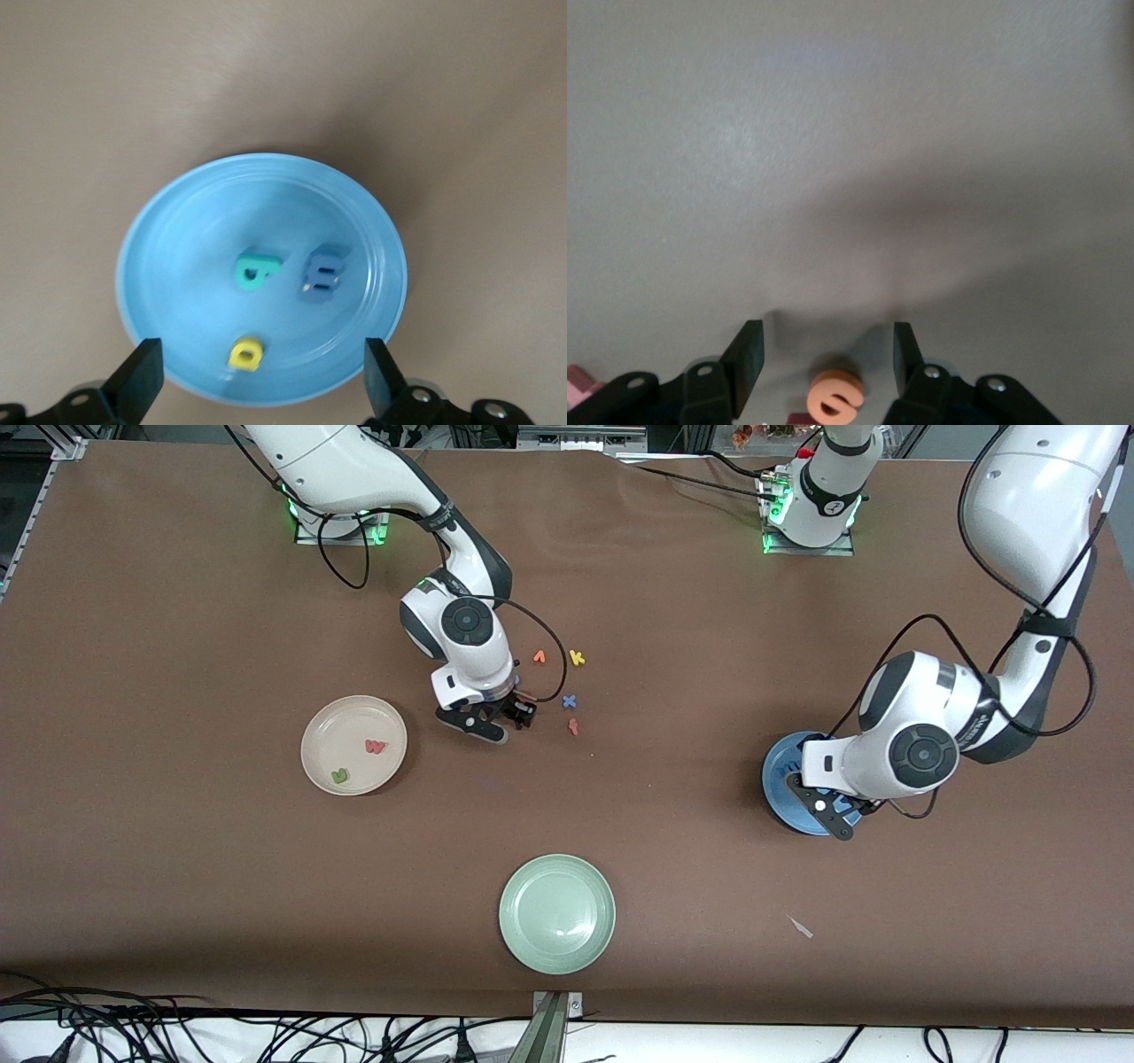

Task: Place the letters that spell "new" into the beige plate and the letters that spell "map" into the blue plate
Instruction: 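Raise the left arm to rest while the right gripper lifts the orange e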

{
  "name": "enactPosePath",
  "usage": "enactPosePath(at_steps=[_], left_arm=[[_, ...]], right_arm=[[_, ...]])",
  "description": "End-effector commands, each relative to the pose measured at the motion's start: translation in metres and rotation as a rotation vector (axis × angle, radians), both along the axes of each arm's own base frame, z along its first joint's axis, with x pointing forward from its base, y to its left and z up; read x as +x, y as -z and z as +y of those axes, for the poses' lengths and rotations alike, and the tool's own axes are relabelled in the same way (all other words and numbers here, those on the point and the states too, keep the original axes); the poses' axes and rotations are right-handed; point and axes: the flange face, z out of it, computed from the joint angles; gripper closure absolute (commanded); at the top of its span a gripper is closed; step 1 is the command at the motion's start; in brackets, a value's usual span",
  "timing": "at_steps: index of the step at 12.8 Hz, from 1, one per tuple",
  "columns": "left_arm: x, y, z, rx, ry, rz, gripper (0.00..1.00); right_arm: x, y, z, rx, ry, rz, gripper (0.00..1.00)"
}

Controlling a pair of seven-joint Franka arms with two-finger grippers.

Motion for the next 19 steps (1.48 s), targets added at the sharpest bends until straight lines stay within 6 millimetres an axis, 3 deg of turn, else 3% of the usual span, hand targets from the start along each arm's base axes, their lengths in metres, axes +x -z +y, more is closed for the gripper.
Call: enactPosePath(at_steps=[1, 3, 7, 9, 12, 13, 15, 16, 17, 19], left_arm=[[0.013, -0.059, 0.004, -0.039, -0.058, 0.004, 0.0], [0.017, -0.088, 0.012, -0.04, -0.087, 0.014, 0.0], [0.02, -0.186, 0.034, -0.004, -0.141, 0.019, 0.0], [0.027, -0.22, 0.05, -0.028, -0.165, -0.046, 0.0], [0.031, -0.245, 0.072, -0.036, -0.214, -0.101, 0.0], [0.019, -0.274, 0.071, -0.018, -0.249, -0.147, 0.0], [0.006, -0.291, 0.06, -0.04, -0.348, -0.137, 0.0], [-0.007, -0.302, 0.045, -0.028, -0.377, -0.131, 0.0], [-0.015, -0.308, 0.045, -0.01, -0.429, -0.137, 0.0], [-0.028, -0.317, 0.065, -0.023, -0.518, -0.138, 0.0]], right_arm=[[0.0, 0.004, 0.01, -0.002, 0.017, -0.013, 0.33], [-0.002, 0.003, 0.01, -0.007, 0.028, -0.019, 0.33], [-0.006, 0.004, 0.012, -0.008, 0.048, -0.015, 0.36], [-0.014, 0.004, 0.02, -0.005, 0.051, -0.012, 0.36], [-0.017, 0.005, 0.023, -0.006, 0.043, -0.01, 0.38], [-0.017, 0.004, 0.024, -0.009, 0.035, -0.014, 0.39], [-0.022, 0.009, 0.021, -0.022, 0.024, -0.009, 0.43], [-0.025, 0.011, 0.02, -0.03, 0.013, -0.01, 0.48], [-0.028, 0.014, 0.02, -0.034, 0.008, -0.008, 0.56], [-0.028, 0.012, 0.02, -0.037, 0.001, -0.011, 0.7]])
